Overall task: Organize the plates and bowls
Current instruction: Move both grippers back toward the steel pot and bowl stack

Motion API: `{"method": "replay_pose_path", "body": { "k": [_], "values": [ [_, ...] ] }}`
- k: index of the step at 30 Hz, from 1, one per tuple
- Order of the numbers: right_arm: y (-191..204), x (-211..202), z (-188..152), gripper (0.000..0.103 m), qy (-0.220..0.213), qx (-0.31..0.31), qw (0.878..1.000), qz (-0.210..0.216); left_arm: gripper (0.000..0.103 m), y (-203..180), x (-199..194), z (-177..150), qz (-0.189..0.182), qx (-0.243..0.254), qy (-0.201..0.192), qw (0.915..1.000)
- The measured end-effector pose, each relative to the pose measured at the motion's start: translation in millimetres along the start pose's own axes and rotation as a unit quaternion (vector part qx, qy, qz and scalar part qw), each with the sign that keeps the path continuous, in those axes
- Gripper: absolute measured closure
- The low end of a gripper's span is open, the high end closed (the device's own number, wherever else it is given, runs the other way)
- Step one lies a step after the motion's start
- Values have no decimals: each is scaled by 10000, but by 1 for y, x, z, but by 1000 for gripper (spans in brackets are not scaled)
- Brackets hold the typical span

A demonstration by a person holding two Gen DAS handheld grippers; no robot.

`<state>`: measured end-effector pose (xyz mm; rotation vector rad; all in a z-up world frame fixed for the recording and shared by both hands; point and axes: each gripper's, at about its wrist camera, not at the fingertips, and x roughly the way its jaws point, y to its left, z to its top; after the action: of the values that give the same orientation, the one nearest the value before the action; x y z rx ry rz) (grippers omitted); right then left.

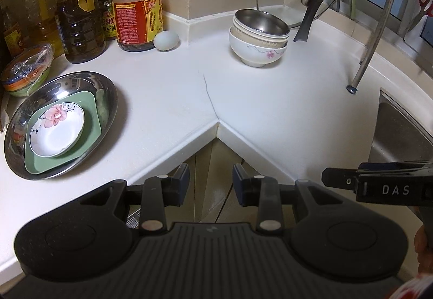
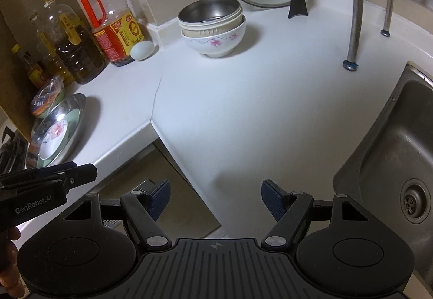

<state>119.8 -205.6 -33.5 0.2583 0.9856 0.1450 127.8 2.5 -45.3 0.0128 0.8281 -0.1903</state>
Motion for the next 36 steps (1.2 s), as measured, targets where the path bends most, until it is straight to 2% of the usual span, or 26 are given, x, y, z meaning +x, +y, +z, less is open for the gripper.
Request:
{"method": "replay_pose_path", "body": {
  "k": [5, 10, 18, 22, 27, 32, 36],
  "values": [
    [4, 8, 6, 29, -3, 76, 10000, -46, 71, 10, 8, 10, -68, 26, -10, 10000],
    [3, 17, 20, 29, -200, 291, 9991, -225, 71, 22, 20, 32, -63, 167, -133, 9998],
    [-4, 31, 51, 29, -647, 658, 9948, -432, 71, 39, 45, 71, -278, 259, -391, 9985],
    [-9, 33, 70, 29, -886, 724, 9921, -519, 71, 36, 55, 92, -374, 343, -547, 9972],
    [-22, 32, 102, 30, -1349, 791, 9869, -402, 72, 24, 68, 121, -516, 348, -839, 9945],
    [-35, 37, 137, 42, -1697, 810, 9820, -153, 72, 6, 83, 149, -617, 354, -981, 9926],
    [-49, 48, 164, 56, -1750, 944, 9798, 196, 73, -8, 100, 171, -658, 274, -1068, 9917]
  ]
}}
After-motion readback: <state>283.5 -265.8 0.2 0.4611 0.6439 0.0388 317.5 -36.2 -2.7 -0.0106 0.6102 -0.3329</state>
